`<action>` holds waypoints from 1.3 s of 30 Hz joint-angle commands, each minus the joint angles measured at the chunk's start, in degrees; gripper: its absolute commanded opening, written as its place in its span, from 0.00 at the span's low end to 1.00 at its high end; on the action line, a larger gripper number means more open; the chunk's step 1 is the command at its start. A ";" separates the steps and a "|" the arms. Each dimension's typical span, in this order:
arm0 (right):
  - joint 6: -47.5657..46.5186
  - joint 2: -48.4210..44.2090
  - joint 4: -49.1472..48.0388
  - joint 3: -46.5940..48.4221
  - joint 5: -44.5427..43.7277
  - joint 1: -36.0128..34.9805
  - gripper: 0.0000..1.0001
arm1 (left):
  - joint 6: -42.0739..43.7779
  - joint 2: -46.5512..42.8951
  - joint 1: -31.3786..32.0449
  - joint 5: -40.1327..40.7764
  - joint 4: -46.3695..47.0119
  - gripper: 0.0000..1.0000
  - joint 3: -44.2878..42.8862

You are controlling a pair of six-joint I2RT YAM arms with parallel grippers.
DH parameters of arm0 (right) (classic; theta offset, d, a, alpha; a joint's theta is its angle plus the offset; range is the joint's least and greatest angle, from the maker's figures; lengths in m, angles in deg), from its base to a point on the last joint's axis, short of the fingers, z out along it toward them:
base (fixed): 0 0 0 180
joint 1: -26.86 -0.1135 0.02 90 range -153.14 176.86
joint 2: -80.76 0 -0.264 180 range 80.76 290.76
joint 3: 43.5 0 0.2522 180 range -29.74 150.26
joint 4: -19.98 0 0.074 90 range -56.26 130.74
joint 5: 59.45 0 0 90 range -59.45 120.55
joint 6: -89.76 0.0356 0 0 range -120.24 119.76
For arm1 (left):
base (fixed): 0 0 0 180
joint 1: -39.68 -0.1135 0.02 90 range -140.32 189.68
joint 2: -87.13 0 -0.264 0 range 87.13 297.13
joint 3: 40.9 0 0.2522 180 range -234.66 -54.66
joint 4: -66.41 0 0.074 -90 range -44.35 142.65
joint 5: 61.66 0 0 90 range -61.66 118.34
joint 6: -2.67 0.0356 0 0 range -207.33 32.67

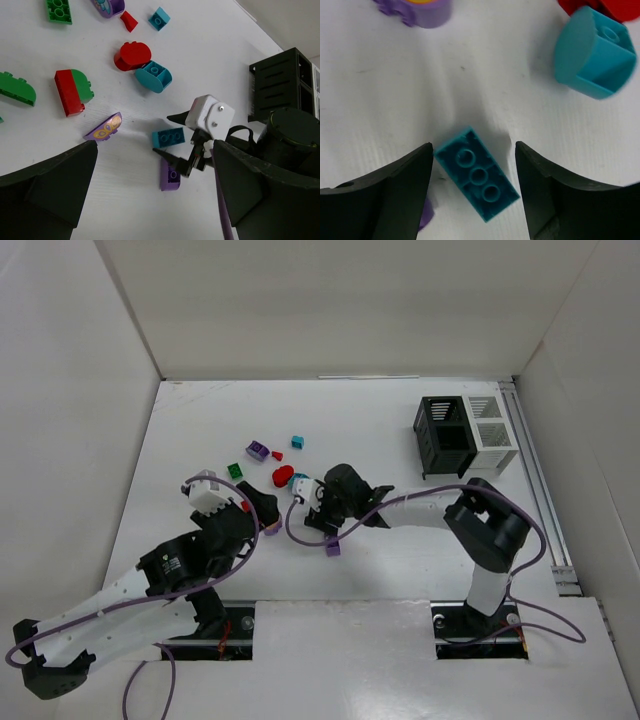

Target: Sort the legos into containers by color

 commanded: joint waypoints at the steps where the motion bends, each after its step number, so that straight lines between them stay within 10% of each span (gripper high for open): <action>1: 0.41 0.72 -2.25 -0.12 2.44 3.14 0.71 | -1.37 0.08 0.28 1.56 -1.56 1.00 -0.25; 13: -0.20 -3.75 -3.92 -0.47 7.37 5.52 0.11 | -0.40 0.61 0.28 1.56 -0.41 1.00 -0.25; 29: 4.10 -21.07 -2.08 2.85 16.87 35.29 0.15 | 2.85 11.22 0.28 2.09 6.26 1.00 -1.65; 39: 1.47 -10.37 8.74 22.01 10.79 55.34 0.17 | 18.30 20.98 -16.76 -15.54 19.26 1.00 -3.94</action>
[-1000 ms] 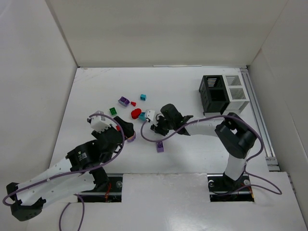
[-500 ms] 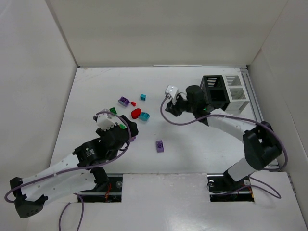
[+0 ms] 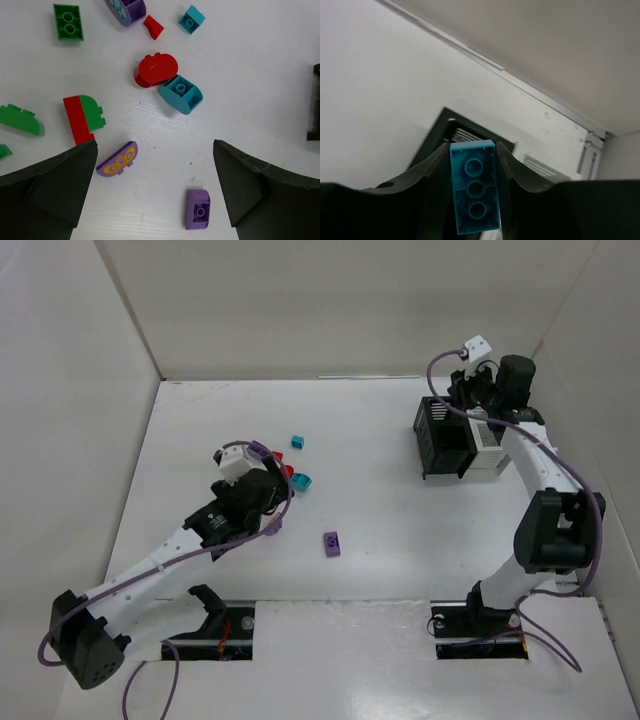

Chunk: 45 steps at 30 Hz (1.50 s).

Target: Sort the legos into containers by color

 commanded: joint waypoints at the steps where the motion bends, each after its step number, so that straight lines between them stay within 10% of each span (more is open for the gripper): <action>1: -0.87 4.70 2.60 6.24 -0.61 3.20 0.17 | 7.95 2.70 -4.77 -8.55 6.90 1.00 -3.26; 19: -1.93 18.24 4.80 18.29 0.35 10.76 0.42 | 12.45 20.46 -6.62 -9.80 6.91 1.00 -11.79; 27: -1.93 16.94 5.33 17.68 -0.18 11.29 1.00 | 11.92 22.83 -7.15 -10.32 7.43 1.00 -12.32; 39: 1.58 -4.85 -0.47 -5.07 2.20 10.76 1.00 | 14.65 34.77 -8.90 -17.96 10.34 1.00 -16.53; 45: 1.59 -13.13 -1.09 -12.20 -1.40 7.34 1.00 | 0.97 40.58 -9.44 -16.13 2.61 1.00 -24.34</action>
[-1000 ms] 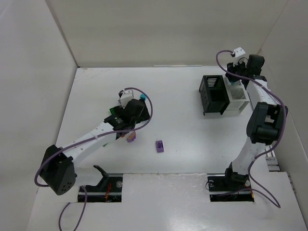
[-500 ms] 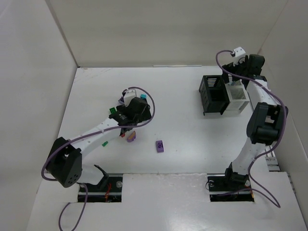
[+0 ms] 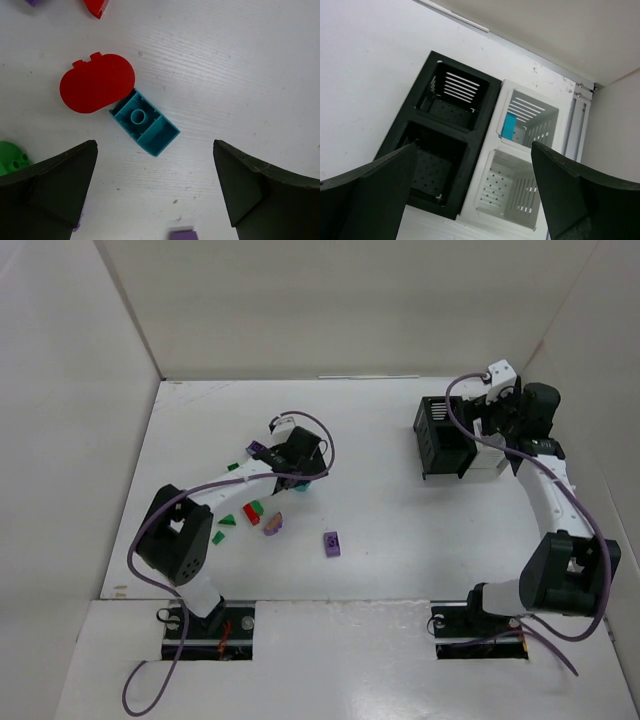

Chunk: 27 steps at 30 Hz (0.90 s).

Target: Sort the legos into containers by color

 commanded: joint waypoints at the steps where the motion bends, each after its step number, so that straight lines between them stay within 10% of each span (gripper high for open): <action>1: 1.61 -2.64 -3.08 -1.78 -1.27 -1.36 1.00 | -9.62 1.76 -0.39 0.81 -5.63 1.00 -5.47; 15: 2.76 -4.49 -3.08 -3.62 -3.74 -1.36 1.00 | -22.55 7.31 -5.83 -8.24 -11.11 0.91 -6.71; 27: 2.76 -3.96 -3.08 -4.76 -4.88 -1.36 1.00 | -19.66 11.53 -7.07 -10.78 -9.78 0.45 -8.91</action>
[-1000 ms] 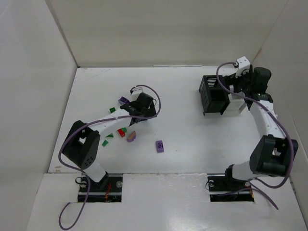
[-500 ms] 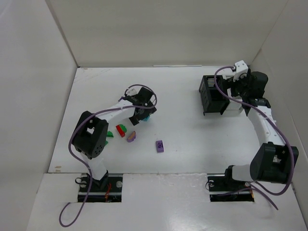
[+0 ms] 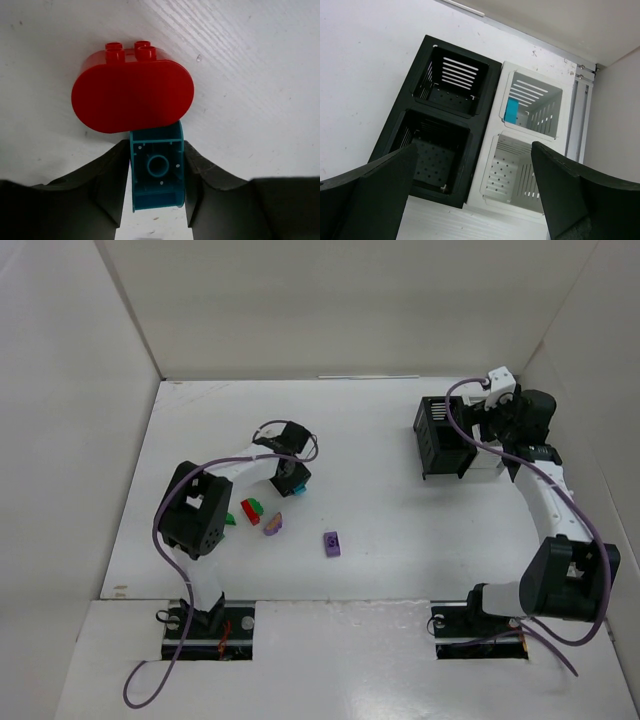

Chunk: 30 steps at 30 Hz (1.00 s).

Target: Sort the legos into containers by color

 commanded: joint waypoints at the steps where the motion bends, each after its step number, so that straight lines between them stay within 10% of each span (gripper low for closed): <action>1: 1.14 -1.69 -2.55 -0.81 -0.94 -0.01 1.00 | 1.33 -0.84 0.10 -1.39 0.21 0.36 -1.65; 7: 2.20 -2.74 -2.55 -2.39 2.91 -0.01 1.00 | 8.59 -5.48 2.03 -2.44 3.71 0.11 0.19; 14: 4.21 -3.36 -2.55 -4.67 26.54 -2.11 1.00 | 38.48 -22.00 7.21 -26.50 29.28 0.07 11.43; 21: 12.28 -4.59 -2.55 -9.24 44.39 -8.44 1.00 | 56.24 -36.78 16.62 -23.27 38.17 0.13 18.03; 30: 20.82 -6.79 -2.55 -5.30 47.92 -16.97 1.00 | 66.54 -33.10 19.26 -23.38 35.01 0.00 15.31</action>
